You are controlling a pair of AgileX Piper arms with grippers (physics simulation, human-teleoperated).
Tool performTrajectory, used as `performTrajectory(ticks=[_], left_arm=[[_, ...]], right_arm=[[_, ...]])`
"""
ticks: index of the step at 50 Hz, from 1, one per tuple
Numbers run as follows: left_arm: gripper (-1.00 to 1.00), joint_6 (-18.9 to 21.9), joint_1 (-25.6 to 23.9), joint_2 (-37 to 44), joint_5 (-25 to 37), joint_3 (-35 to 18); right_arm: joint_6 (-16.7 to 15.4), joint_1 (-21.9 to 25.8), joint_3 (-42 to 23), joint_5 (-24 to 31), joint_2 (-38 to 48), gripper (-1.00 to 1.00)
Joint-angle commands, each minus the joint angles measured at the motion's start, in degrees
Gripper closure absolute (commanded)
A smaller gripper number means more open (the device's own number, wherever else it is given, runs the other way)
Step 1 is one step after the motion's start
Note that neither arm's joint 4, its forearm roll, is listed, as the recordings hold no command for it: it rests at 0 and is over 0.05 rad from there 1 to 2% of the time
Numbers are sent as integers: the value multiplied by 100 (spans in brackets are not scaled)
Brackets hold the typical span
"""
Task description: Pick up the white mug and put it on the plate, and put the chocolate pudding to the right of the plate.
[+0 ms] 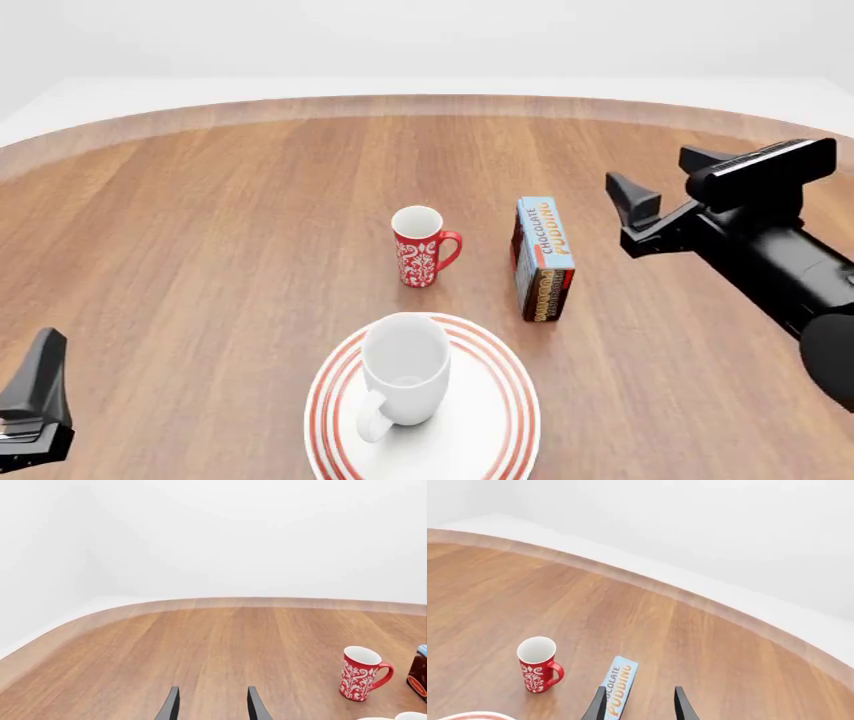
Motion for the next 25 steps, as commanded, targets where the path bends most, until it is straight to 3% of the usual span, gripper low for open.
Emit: performTrajectory(ticks=[1, 4, 25], left_arm=[[-100, -8, -12, 0, 2, 1], [-100, -10, -12, 0, 2, 0], [-100, -12, -10, 0, 1, -1]], right_arm=[[85, 71, -244, 78, 349, -100], [245, 68, -385, 182, 500, -100], [592, 182, -1028, 430, 1130, -100]])
